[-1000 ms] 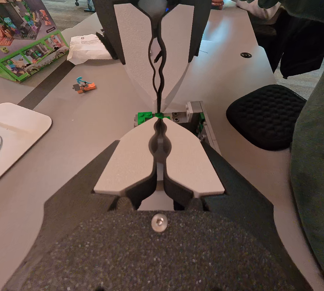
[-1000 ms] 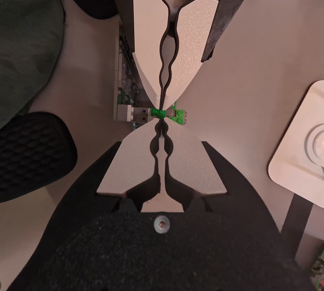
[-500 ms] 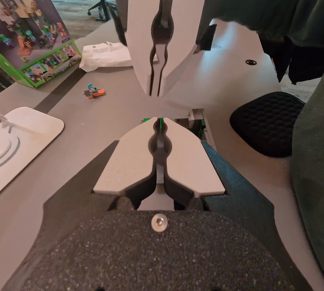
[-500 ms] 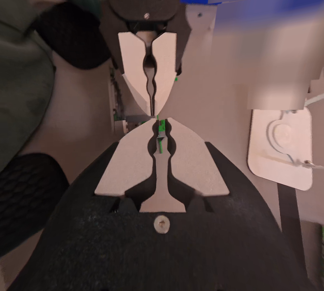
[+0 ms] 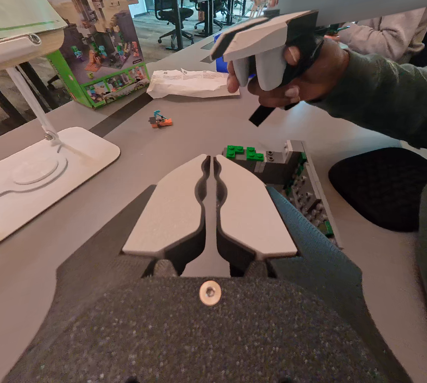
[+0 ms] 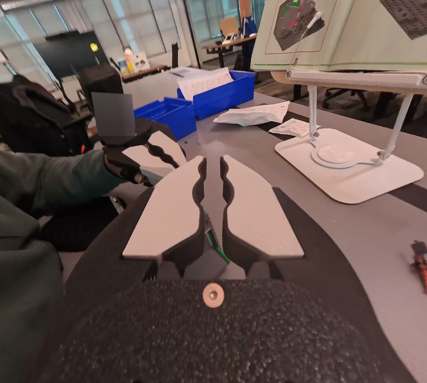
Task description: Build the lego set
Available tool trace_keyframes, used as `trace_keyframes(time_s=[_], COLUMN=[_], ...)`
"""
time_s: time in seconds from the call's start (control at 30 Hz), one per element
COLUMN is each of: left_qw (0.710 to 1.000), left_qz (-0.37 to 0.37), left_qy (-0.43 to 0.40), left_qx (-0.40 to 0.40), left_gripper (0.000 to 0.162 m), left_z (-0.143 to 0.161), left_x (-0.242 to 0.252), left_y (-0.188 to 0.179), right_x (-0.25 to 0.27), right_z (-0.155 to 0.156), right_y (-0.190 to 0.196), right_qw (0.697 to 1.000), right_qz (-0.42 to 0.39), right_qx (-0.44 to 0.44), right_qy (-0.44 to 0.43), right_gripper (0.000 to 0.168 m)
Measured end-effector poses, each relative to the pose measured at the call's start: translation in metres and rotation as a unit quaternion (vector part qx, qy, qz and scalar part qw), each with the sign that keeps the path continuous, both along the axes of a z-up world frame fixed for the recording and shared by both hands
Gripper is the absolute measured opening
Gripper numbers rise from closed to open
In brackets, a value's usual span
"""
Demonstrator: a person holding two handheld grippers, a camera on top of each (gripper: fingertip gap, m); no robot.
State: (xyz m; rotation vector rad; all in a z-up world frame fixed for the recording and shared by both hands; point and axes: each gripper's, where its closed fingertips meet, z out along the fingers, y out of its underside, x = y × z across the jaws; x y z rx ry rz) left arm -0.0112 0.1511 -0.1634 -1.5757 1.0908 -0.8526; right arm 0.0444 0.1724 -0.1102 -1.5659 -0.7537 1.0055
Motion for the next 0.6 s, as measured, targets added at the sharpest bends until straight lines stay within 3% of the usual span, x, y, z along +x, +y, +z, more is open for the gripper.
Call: trace_keyframes(time_s=[0.23,0.6], left_qw=[1.000,0.992], left_qz=[0.003,0.080], left_qy=[0.006,0.028], left_qx=[0.018,0.094], left_gripper=[0.002,0.000], left_z=[-0.012,-0.038], left_x=[-0.002,-0.022], left_y=[0.004,0.033], right_x=[0.008,0.024], right_z=[-0.013,-0.057], right_y=[0.001,0.014], right_qw=[0.996,0.995], right_qz=[-0.018,-0.044], right_qx=[0.046,0.079], right_qy=[0.078,0.051], right_gripper=[0.009,0.007])
